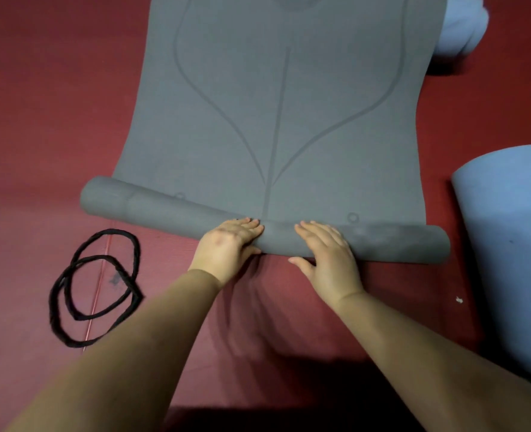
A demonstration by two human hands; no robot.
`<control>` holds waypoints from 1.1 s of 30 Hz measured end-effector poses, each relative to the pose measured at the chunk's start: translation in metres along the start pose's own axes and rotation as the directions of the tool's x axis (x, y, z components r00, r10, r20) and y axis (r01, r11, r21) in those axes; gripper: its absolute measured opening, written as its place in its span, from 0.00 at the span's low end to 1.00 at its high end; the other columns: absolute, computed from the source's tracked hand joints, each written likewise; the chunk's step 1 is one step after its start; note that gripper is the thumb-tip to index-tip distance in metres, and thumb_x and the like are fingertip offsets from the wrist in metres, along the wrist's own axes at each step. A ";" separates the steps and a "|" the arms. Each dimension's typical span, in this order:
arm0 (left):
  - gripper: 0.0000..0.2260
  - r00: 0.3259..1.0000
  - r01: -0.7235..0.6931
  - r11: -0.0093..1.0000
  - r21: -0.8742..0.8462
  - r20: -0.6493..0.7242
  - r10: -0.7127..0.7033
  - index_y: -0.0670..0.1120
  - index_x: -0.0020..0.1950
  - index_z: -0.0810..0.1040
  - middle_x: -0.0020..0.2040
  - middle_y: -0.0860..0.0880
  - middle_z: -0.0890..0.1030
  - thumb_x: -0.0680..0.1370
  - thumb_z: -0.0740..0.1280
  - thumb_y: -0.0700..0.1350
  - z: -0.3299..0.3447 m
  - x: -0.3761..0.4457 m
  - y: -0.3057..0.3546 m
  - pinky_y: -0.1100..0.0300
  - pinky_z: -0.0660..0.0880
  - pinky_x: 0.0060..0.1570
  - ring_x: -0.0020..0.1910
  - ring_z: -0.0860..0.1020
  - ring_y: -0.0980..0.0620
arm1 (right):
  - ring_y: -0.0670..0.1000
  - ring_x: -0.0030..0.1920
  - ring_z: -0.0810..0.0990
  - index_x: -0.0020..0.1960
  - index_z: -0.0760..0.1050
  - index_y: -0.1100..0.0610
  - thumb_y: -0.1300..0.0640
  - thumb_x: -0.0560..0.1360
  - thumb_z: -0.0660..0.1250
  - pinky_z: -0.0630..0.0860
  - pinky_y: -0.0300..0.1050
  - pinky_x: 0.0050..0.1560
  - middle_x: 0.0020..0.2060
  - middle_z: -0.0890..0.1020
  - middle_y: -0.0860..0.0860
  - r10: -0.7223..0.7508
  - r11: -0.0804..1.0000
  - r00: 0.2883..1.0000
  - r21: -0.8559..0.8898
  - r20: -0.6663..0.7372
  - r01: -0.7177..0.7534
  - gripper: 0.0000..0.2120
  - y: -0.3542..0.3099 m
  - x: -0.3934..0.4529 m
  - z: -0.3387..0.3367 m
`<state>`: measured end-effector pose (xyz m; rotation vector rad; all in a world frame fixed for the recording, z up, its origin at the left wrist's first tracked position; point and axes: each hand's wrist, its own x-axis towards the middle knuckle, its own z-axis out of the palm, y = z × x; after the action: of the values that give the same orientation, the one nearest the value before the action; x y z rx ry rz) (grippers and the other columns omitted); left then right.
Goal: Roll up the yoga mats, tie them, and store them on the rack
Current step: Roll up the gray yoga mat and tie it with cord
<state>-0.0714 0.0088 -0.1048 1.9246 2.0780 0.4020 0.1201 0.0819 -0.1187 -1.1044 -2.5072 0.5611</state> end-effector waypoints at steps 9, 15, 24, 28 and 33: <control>0.23 0.999 -0.003 0.998 0.055 -0.039 0.005 0.38 0.53 0.82 0.50 0.41 0.84 0.60 0.79 0.44 0.002 0.012 -0.004 0.57 0.68 0.59 0.48 0.83 0.43 | 0.51 0.64 0.74 0.64 0.76 0.54 0.49 0.69 0.75 0.66 0.40 0.64 0.62 0.78 0.52 0.206 0.968 0.911 0.059 0.357 -0.242 0.25 0.009 0.059 -0.028; 0.23 0.998 0.045 0.998 -0.033 0.041 -0.044 0.42 0.62 0.79 0.60 0.43 0.80 0.69 0.76 0.46 -0.012 0.020 -0.005 0.59 0.68 0.62 0.60 0.78 0.45 | 0.58 0.56 0.80 0.59 0.78 0.62 0.57 0.57 0.81 0.64 0.47 0.63 0.55 0.82 0.57 -0.007 0.997 0.997 -0.074 0.074 0.013 0.32 0.008 0.020 -0.003; 0.22 0.947 0.148 0.967 0.206 0.252 -0.199 0.54 0.68 0.72 0.64 0.50 0.77 0.75 0.68 0.56 -0.028 0.025 0.020 0.59 0.67 0.60 0.64 0.73 0.48 | 0.54 0.59 0.75 0.59 0.77 0.57 0.53 0.69 0.74 0.65 0.41 0.56 0.55 0.81 0.51 0.121 0.990 0.970 -0.098 0.212 -0.102 0.20 -0.002 0.029 -0.023; 0.21 0.931 0.149 0.969 0.196 0.303 -0.204 0.55 0.67 0.73 0.63 0.49 0.78 0.75 0.67 0.55 -0.025 -0.007 0.048 0.59 0.69 0.58 0.63 0.74 0.48 | 0.51 0.60 0.75 0.60 0.76 0.54 0.52 0.70 0.73 0.64 0.40 0.59 0.58 0.79 0.49 0.164 0.984 0.933 -0.116 0.321 -0.133 0.20 -0.004 -0.004 -0.039; 0.19 0.905 0.118 0.980 0.160 0.388 -0.173 0.55 0.64 0.76 0.61 0.49 0.79 0.74 0.67 0.56 -0.017 -0.064 0.089 0.59 0.71 0.56 0.61 0.75 0.48 | 0.51 0.58 0.77 0.57 0.79 0.54 0.54 0.66 0.77 0.66 0.38 0.58 0.56 0.81 0.49 0.221 0.975 0.884 -0.058 0.412 -0.217 0.21 -0.013 -0.070 -0.062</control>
<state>0.0086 -0.0489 -0.0538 1.7229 1.9902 -0.1608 0.1852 0.0344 -0.0696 -1.4109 -2.7535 0.9364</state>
